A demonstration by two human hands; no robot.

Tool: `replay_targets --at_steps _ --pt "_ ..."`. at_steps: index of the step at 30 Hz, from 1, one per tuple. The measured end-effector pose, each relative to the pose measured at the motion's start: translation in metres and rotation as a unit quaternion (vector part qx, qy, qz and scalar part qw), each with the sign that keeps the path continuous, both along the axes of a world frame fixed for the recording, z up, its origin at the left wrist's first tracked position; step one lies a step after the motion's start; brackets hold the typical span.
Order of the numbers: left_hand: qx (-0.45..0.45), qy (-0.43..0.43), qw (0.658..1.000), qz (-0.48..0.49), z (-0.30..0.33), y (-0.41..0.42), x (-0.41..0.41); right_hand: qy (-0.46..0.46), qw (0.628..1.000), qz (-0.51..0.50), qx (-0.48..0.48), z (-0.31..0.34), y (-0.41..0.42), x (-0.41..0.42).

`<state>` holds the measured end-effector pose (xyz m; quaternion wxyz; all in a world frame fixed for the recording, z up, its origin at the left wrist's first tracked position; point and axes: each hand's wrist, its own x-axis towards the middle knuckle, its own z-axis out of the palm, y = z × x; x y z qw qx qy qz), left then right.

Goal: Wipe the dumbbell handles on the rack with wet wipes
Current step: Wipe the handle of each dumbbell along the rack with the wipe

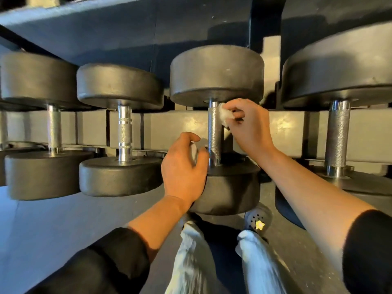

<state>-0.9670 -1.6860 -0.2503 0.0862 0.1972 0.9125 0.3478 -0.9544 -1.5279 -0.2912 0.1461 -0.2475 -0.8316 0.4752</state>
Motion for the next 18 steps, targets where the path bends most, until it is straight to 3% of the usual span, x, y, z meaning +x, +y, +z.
replay_targets --at_steps 6,12,18 --pt "-0.014 -0.009 1.0 0.003 -0.002 0.0 -0.001 -0.001 0.995 0.024 -0.094 -0.008 -0.001 0.006" --pt "-0.024 -0.004 1.0 0.0 -0.003 0.0 -0.002 -0.065 0.978 0.103 -0.168 -0.001 0.001 0.02" --pt "-0.022 0.003 1.0 -0.01 -0.004 -0.001 -0.003 -0.159 0.955 0.195 -0.159 0.004 -0.002 0.035"
